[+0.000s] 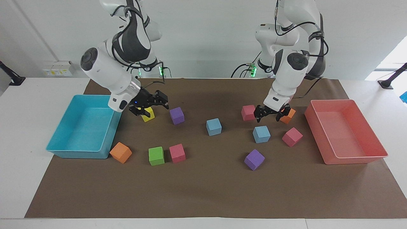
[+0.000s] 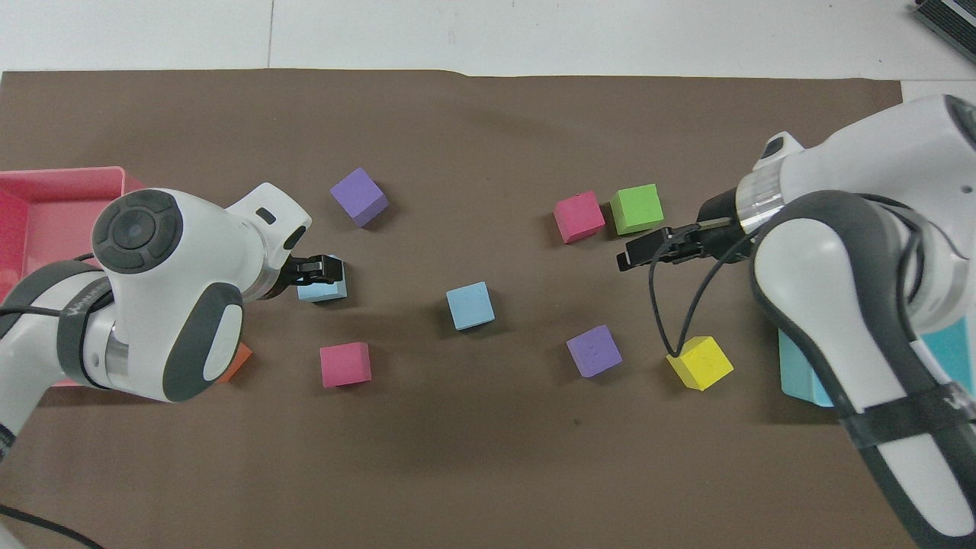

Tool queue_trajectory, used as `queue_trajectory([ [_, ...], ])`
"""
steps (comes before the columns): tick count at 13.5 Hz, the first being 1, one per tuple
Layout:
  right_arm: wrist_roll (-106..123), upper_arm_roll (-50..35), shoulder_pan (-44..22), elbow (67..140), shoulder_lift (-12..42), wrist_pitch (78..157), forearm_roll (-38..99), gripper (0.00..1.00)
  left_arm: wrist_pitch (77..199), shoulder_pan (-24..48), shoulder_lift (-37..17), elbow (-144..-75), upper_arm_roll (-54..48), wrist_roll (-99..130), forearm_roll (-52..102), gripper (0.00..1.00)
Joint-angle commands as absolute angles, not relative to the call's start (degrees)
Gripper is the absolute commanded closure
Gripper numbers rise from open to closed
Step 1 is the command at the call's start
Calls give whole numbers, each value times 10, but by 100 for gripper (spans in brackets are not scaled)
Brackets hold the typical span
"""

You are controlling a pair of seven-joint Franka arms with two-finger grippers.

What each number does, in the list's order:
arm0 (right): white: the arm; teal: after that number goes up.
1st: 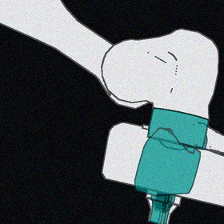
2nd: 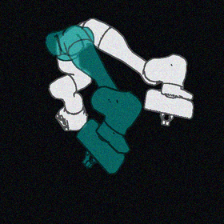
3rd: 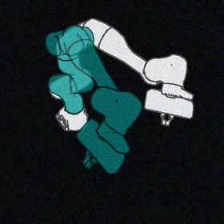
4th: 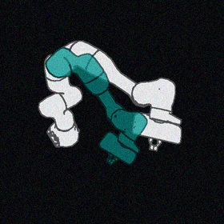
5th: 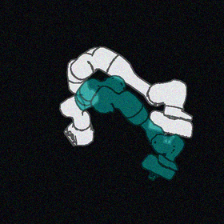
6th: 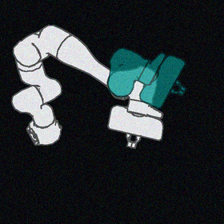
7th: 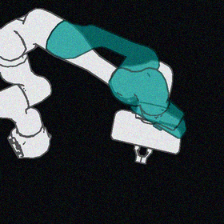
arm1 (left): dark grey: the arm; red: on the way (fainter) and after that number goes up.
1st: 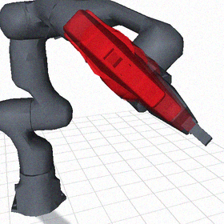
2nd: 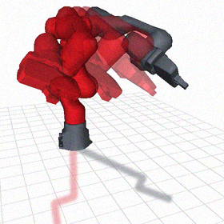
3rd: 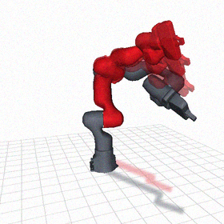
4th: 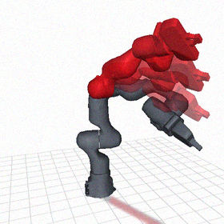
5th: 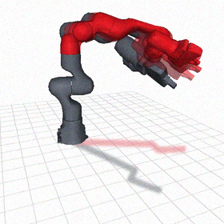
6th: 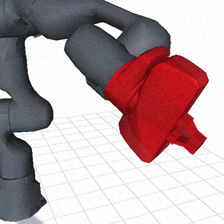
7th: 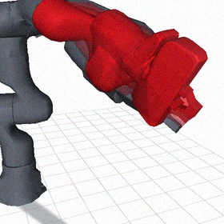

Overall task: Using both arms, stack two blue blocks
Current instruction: 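Withdraw the right gripper while the left gripper reaches the other light blue cube, then grasp the light blue cube with the left gripper and lift it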

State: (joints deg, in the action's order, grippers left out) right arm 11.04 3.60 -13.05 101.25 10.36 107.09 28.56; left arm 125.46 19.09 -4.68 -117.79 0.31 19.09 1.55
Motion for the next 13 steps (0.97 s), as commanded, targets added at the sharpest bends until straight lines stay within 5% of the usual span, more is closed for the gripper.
queue_trajectory([
  [1, 122, 34, -172, 1019, 133, 1118, 325, 59, 1297, 206, -70, -1189, 13, 202, 16, 0],
  [2, 120, 34, -179, 1019, 143, 1128, 325, 87, 1310, 207, -81, -1191, 14, 202, 16, 0],
  [3, 114, 34, -190, 1019, 151, 1130, 327, 100, 1324, 208, -89, -1194, 13, 202, 16, 0],
  [13, 221, 33, -201, 1030, 224, 1151, 431, 100, 1375, 202, -113, -1204, 13, 200, 16, 0],
])
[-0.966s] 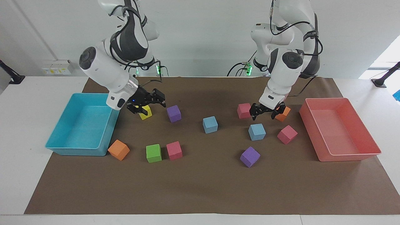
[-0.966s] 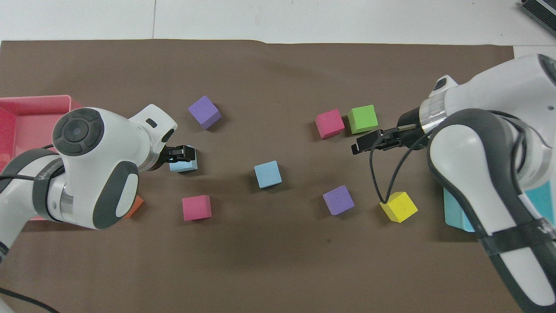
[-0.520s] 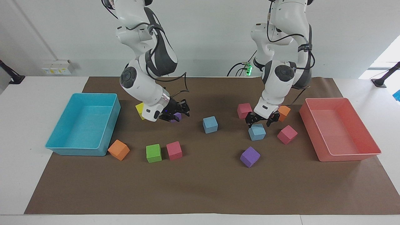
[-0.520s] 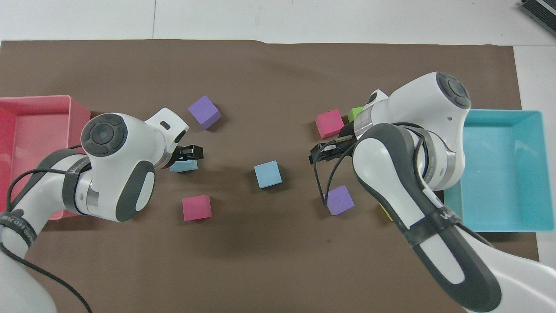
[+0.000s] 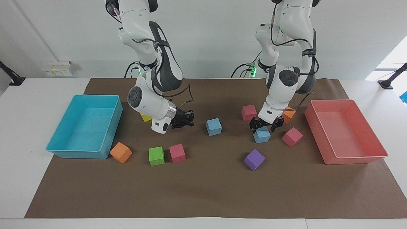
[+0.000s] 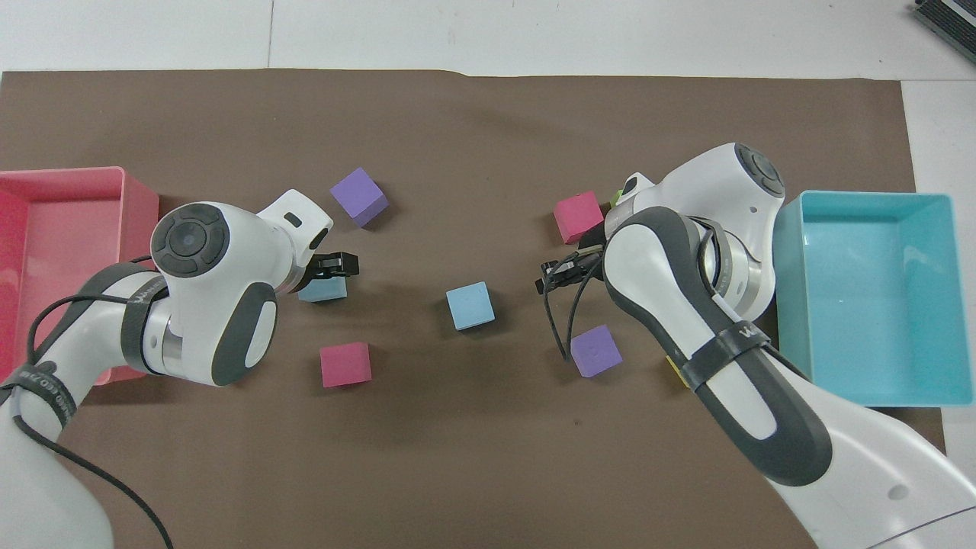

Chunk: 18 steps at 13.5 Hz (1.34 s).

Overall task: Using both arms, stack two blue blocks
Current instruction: 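Grasp the light blue cube with the left gripper and lift it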

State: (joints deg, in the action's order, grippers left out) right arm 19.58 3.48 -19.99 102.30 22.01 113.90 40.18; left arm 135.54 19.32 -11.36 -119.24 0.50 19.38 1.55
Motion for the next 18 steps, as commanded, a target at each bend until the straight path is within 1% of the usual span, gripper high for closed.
queue_trajectory([
  [1, 225, 33, -201, 1038, 225, 1150, 439, 100, 1376, 200, -113, -1204, 14, 195, 16, 0],
  [3, 246, 33, -201, 1053, 228, 1163, 466, 100, 1382, 198, -114, -1205, 14, 193, 16, 0],
  [8, 262, 33, -201, 1061, 236, 1165, 496, 100, 1383, 193, -114, -1208, 13, 193, 16, 0],
  [13, 292, 33, -199, 1076, 237, 1167, 516, 100, 1391, 196, -134, -1208, 14, 200, 16, 0],
  [16, 292, 33, -201, 1081, 236, 1170, 522, 100, 1388, 198, -134, -1209, 14, 201, 16, 0],
  [17, 287, 33, -202, 1091, 233, 1184, 546, 100, 1387, 199, -134, -1209, 14, 201, 16, 7],
  [18, 280, 33, -203, 1104, 229, 1200, 569, 100, 1386, 200, -134, -1209, 14, 200, 16, 41],
])
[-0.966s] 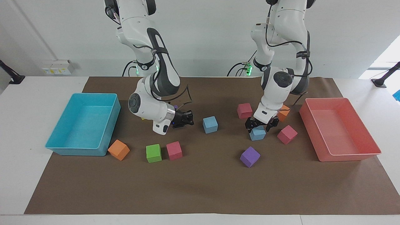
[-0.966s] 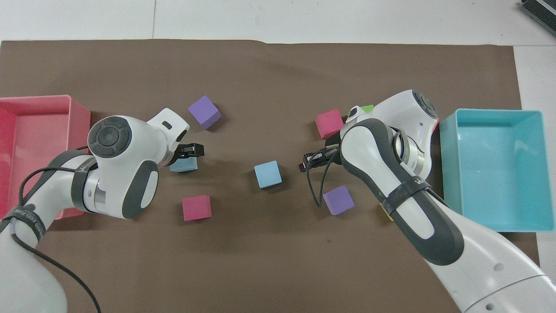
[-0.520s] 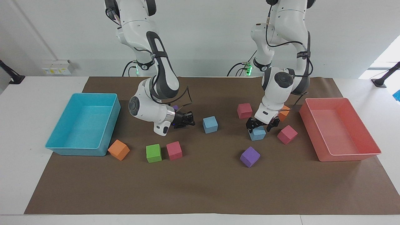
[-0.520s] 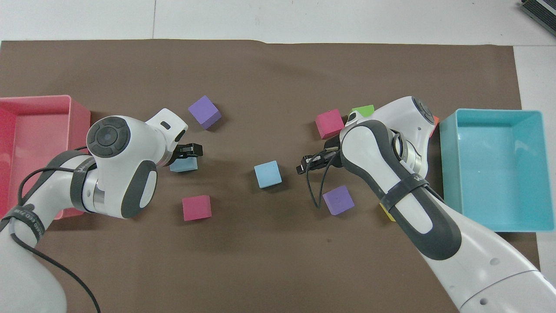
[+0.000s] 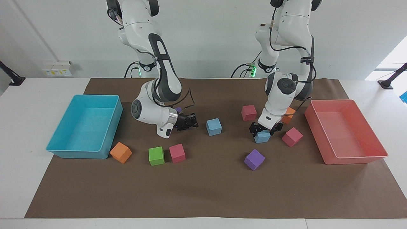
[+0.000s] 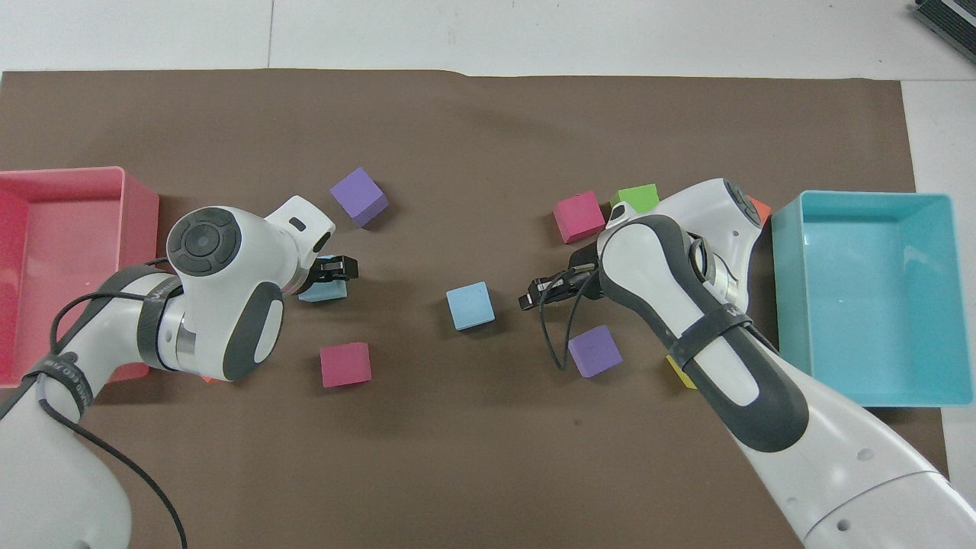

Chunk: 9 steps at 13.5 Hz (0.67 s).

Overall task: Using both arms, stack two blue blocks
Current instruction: 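Grasp the light blue cube with the left gripper and lift it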

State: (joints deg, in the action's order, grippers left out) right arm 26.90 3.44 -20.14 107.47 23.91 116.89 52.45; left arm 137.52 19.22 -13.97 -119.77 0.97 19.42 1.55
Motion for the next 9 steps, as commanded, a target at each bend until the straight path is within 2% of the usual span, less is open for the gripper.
queue_trajectory([
  [1, 271, 33, -205, 1109, 228, 1209, 575, 100, 1385, 200, -134, -1209, 14, 199, 16, 66],
  [2, 268, 33, -204, 1110, 229, 1209, 578, 100, 1381, 200, -135, -1205, 15, 200, 16, 85],
  [3, 267, 33, -206, 1110, 231, 1209, 578, 100, 1378, 200, -134, -1203, 15, 200, 15, 97],
  [5, 267, 33, -205, 1110, 231, 1209, 578, 100, 1351, 204, -126, -1189, 17, 200, 15, 99],
  [9, 268, 33, -204, 1110, 231, 1201, 578, 100, 1201, 212, -116, -1081, 15, 235, 11, 98],
])
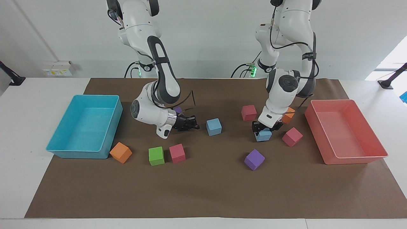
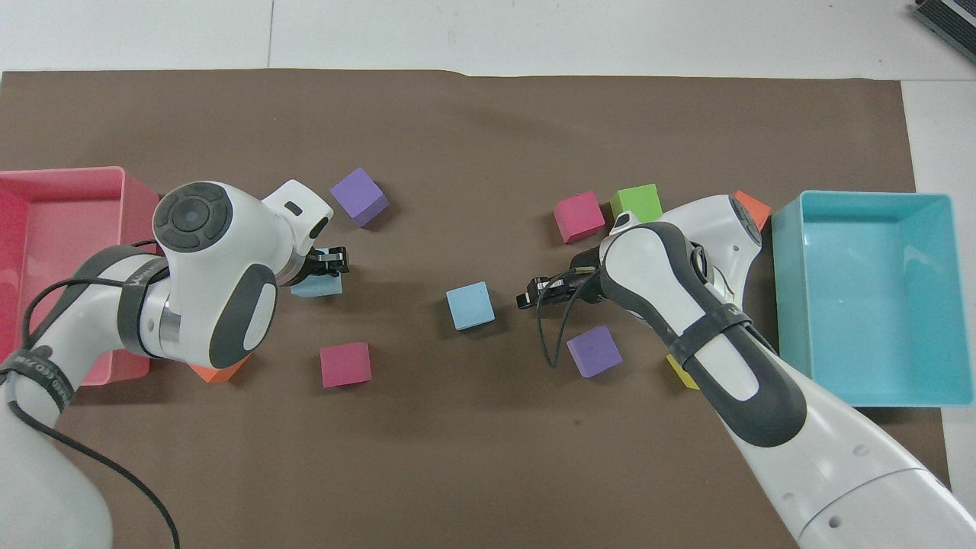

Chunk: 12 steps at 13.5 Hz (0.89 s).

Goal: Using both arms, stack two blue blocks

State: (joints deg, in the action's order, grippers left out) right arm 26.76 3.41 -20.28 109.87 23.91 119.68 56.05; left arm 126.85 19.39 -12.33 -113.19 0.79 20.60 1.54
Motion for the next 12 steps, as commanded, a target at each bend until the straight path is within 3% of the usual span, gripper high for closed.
queue_trajectory([
  [1, 268, 33, -204, 1110, 231, 1202, 578, 100, 1181, 221, -116, -1059, 15, 255, 11, 98],
  [4, 268, 33, -204, 1110, 231, 1201, 578, 100, 1125, 251, -141, -979, 13, 322, 11, 100],
  [12, 266, 33, -202, 1109, 231, 1200, 590, 100, 1203, 354, -160, -980, 11, 417, 17, 100],
])
